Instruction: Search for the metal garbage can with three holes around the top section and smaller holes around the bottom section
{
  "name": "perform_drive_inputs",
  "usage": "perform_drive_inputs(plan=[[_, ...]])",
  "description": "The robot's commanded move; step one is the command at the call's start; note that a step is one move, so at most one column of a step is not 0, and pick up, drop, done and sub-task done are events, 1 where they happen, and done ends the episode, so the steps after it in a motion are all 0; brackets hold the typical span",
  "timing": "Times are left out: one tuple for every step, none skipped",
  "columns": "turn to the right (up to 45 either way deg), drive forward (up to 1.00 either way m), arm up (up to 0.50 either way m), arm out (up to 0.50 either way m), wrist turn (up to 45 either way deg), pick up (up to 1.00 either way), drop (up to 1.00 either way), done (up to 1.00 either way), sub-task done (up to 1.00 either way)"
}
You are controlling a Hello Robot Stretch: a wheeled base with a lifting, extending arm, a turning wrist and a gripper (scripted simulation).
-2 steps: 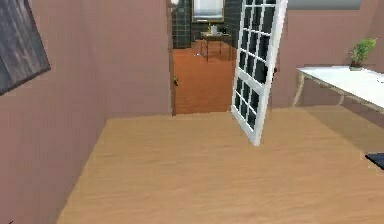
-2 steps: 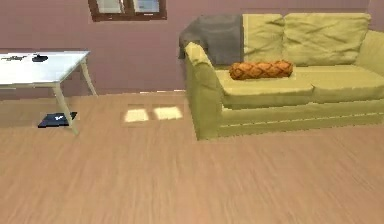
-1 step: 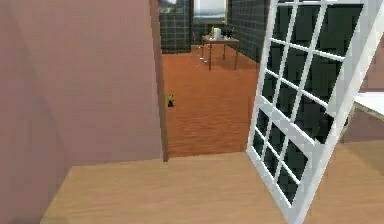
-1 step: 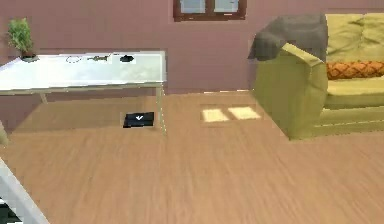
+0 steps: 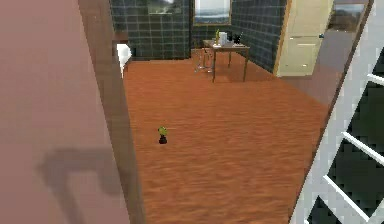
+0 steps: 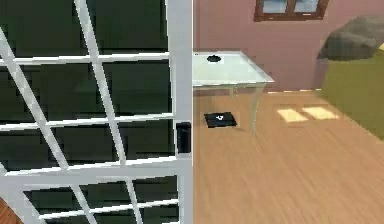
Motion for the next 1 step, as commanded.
perform_drive_inputs(plan=[[0.0,1.00,0.00,0.00,0.0,0.00,0.00,0.00,0.00]])
